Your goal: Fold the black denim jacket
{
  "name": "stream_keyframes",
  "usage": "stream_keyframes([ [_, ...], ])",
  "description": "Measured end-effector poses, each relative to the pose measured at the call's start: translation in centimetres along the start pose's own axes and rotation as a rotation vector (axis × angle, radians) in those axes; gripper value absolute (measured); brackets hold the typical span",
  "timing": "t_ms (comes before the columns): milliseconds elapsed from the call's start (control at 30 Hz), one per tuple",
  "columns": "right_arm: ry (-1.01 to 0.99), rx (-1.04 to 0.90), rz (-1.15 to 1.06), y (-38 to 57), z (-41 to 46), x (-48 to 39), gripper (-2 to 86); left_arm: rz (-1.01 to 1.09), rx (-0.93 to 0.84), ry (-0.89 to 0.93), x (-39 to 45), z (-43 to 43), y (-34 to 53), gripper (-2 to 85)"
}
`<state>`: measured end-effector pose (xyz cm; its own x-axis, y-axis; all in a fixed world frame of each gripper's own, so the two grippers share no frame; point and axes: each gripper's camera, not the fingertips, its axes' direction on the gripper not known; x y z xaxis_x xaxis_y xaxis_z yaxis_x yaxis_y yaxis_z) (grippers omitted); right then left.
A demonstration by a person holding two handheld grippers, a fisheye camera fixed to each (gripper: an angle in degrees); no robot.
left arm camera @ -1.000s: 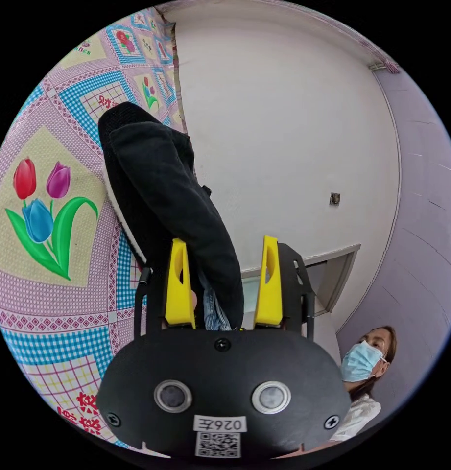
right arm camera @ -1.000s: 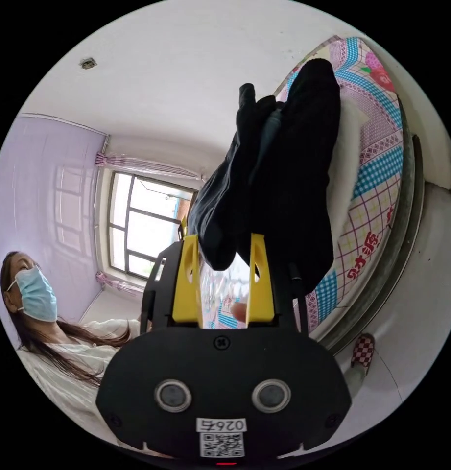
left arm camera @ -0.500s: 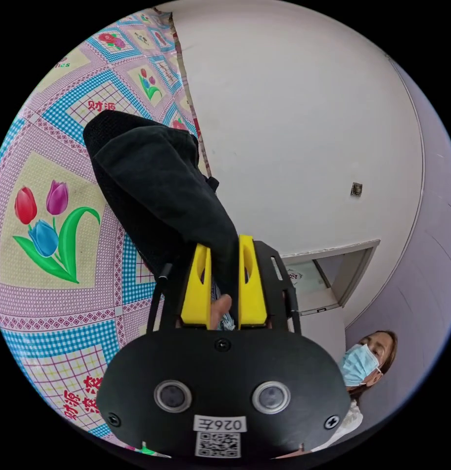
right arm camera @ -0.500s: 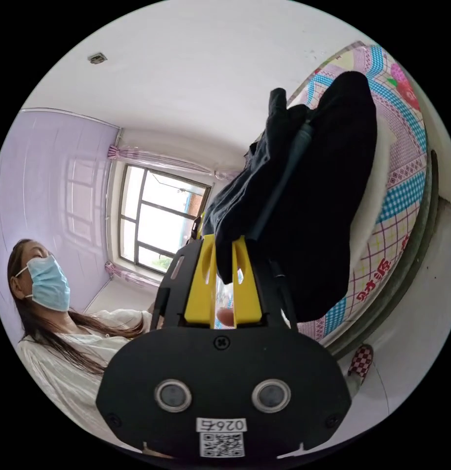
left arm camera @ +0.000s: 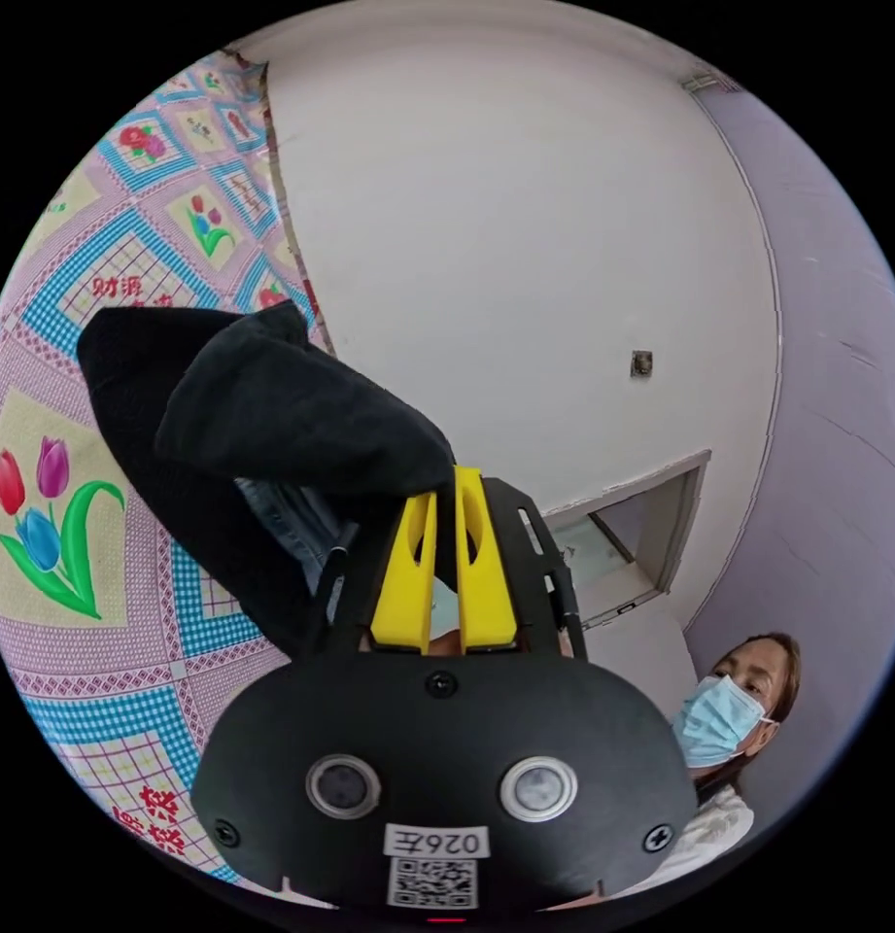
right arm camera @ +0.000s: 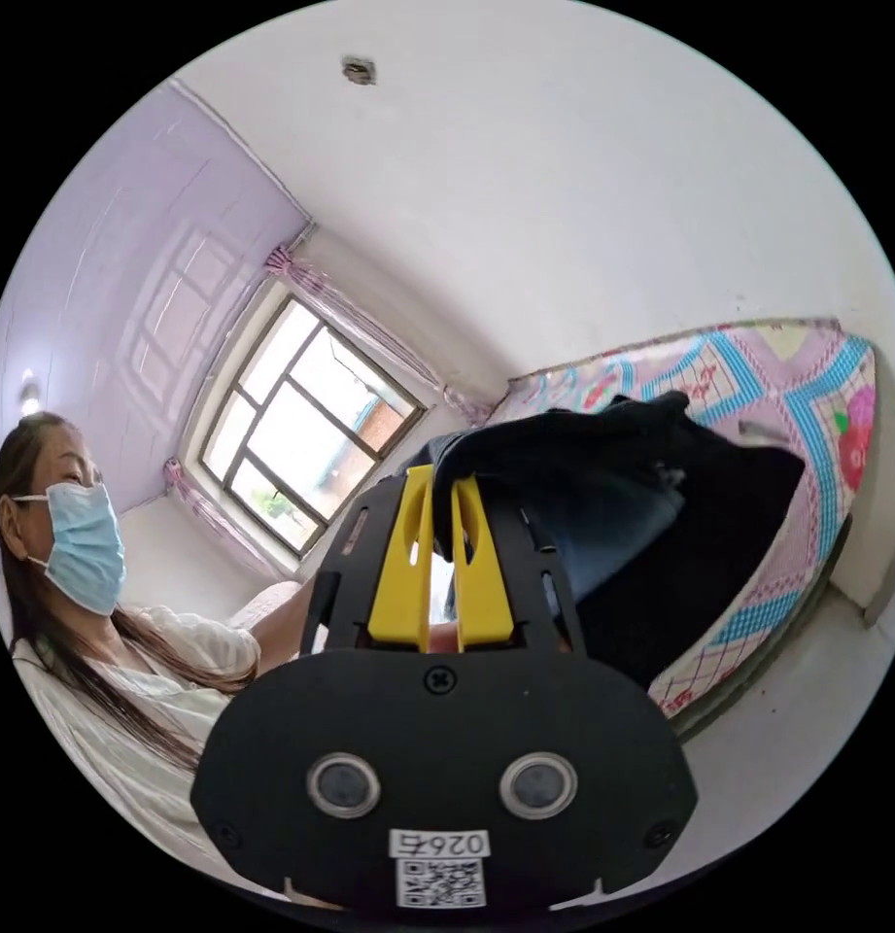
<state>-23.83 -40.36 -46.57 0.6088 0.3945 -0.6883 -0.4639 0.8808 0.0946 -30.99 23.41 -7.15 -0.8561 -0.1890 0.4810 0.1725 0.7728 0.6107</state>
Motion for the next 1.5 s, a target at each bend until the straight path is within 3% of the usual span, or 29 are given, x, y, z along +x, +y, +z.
stream_keyframes([
  [267,-0.119,0.149,-0.316,0.5,-6.8,-10.7,-1.1,0.298,0.074,0.166,14.0,-5.5,6.0,1.8],
  [533,-0.379,0.119,-0.547,11.1,-8.7,-19.7,-1.1,0.513,0.195,0.031,25.5,-20.1,23.5,2.6],
  [733,-0.56,-0.139,-0.518,22.8,0.6,-23.7,-1.1,0.44,0.387,-0.176,28.7,-33.5,40.6,2.4],
  [867,-0.646,-0.423,-0.33,33.1,14.8,-24.4,-1.1,0.256,0.545,-0.307,27.7,-42.7,48.4,1.7],
  [1000,-0.631,-0.66,-0.194,42.7,30.0,-24.3,-1.1,0.168,0.636,-0.389,27.4,-49.2,50.1,1.5],
  [1133,-0.7,-0.64,-0.188,45.1,36.2,-25.9,-1.1,0.36,0.709,-0.413,33.0,-51.7,49.8,2.1],
  [1233,-0.822,-0.549,-0.341,44.5,34.5,-27.0,-0.8,0.511,0.608,-0.431,37.2,-50.9,50.5,3.6],
  [1300,-0.808,-0.621,-0.408,45.6,33.1,-24.2,-0.1,0.468,0.506,-0.431,36.9,-50.2,51.1,5.5],
  [1367,-0.693,-0.73,-0.392,48.2,33.1,-19.6,1.2,0.221,0.429,-0.456,32.5,-49.4,52.8,9.4],
  [1433,-0.51,-0.819,-0.296,52.0,33.7,-12.9,2.2,-0.014,0.42,-0.462,27.8,-49.2,55.6,10.7],
  [1500,-0.359,-0.872,-0.043,56.8,33.5,-1.6,3.5,-0.187,0.48,-0.392,23.6,-49.0,59.2,10.8],
])
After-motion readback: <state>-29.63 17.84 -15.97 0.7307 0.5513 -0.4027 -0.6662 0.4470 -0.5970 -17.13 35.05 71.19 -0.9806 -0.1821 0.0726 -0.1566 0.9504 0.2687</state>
